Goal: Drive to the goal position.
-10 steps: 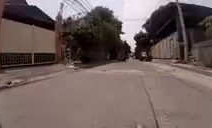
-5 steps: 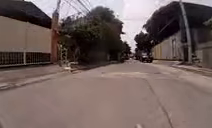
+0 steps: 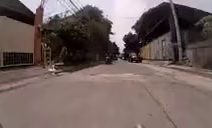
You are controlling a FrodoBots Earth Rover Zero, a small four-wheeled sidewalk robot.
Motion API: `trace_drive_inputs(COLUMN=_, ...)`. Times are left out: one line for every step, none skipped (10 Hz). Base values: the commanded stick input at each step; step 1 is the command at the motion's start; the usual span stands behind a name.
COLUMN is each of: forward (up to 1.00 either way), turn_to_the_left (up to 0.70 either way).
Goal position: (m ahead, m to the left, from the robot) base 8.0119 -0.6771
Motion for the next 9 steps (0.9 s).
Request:
trace_drive_inputs(forward=0.00, turn_to_the_left=0.00)
trace_drive_inputs(forward=0.00, turn_to_the_left=0.00)
trace_drive_inputs(forward=0.00, turn_to_the_left=0.00)
trace_drive_inputs(forward=0.00, turn_to_the_left=0.00)
trace_drive_inputs(forward=0.00, turn_to_the_left=0.00)
trace_drive_inputs(forward=0.00, turn_to_the_left=0.00)
trace_drive_inputs(forward=0.00, turn_to_the_left=0.00)
trace_drive_inputs(forward=0.24, turn_to_the_left=-0.02)
trace_drive_inputs(forward=1.00, turn_to_the_left=-0.15)
